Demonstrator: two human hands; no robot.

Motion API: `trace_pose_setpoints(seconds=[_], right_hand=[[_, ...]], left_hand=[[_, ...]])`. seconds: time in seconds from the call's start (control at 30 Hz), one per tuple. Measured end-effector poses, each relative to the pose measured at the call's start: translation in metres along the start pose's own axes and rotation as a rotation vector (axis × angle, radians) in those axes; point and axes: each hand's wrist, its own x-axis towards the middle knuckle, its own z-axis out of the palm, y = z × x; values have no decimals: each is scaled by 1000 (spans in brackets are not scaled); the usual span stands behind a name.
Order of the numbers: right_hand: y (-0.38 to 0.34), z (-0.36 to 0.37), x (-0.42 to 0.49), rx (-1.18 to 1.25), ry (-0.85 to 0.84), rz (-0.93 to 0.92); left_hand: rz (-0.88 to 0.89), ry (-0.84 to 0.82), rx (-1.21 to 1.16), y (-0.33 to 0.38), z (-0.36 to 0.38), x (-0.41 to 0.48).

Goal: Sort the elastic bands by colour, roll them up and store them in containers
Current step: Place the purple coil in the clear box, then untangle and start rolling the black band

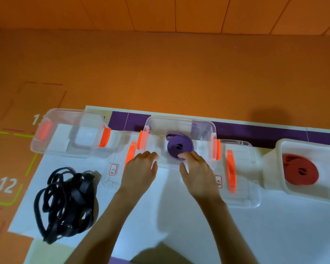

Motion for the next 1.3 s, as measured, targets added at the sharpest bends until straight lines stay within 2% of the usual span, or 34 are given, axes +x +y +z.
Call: trace_pose_setpoints(seconds=[0.27,0.43,0.67,0.8,0.9,1.03,1.13,1.3], right_hand=[[-55,54,-49,-113,-16,-28],[-103,111,-70,-170,-25,7],[-160,212,-99,-218,-158,92],[-190,270,-95,-207,-300,95],[-217,301,-79,-133,-329,138],[-244,334,-67,95,-336,255],[-245,347,-61,71,-254,323],[-236,343,-68,58,-69,395]], left_hand=[[20,-19,140,-70,-29,-74],[-25,-26,123,-146,-33,-103],[-62,-124,98,-274,-27,-144],[-258,-219,-53,-346,-23,-161],[-378,-260,-75,-390,-19,-165],[-459,-234,-445,-426,0,-177],[-477,-173,-624,-440,14,-178],[-540,-40,-782,-453,16,-173]])
